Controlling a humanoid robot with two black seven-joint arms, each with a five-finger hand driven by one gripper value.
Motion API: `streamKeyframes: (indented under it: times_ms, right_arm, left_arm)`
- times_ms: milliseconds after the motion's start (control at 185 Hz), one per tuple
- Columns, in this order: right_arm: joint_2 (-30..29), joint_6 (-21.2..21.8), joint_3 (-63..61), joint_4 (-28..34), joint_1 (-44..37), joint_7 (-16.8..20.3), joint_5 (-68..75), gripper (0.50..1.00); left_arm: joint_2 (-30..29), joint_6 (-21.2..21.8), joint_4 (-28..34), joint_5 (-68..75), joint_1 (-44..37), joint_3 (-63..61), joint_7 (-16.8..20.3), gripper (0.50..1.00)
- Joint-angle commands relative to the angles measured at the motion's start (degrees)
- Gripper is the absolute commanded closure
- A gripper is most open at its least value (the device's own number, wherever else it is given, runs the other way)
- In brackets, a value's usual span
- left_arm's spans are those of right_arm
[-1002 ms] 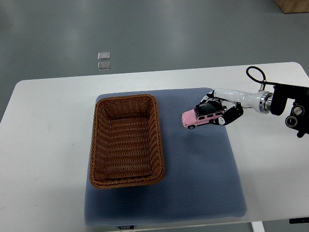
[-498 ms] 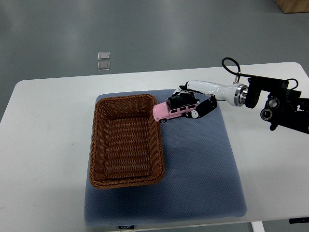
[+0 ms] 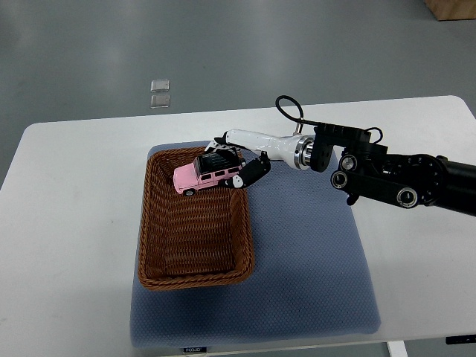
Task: Place pink car in brown basket
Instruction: 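Carry the held car over the wicker basket and lower it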
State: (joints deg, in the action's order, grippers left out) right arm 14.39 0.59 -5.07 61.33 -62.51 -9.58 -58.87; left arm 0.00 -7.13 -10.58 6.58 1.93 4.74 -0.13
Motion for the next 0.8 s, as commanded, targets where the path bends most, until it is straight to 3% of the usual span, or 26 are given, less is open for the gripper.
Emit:
streamKeyframes:
  times_ms: [0, 504, 796]
  right_arm:
    - [-1.2, -0.5, 0.2, -0.5, 0.6, 0.0, 0.0, 0.875]
    - [-6.9, -1.9, 0.6, -4.4, 3.2, -0.5, -0.7, 0.854]
    - [-7.4, -1.8, 1.8, -5.2, 4.7, -1.1, -1.0, 0.736]
  left_arm:
    - [0.0, 0.0, -0.1, 0.0, 0.0, 0.0, 0.0, 0.500]
    - [0.0, 0.0, 0.0, 0.0, 0.0, 0.0, 0.0, 0.500]
    - [0.0, 0.0, 0.0, -0.1, 0.0, 0.0, 0.0, 0.500]
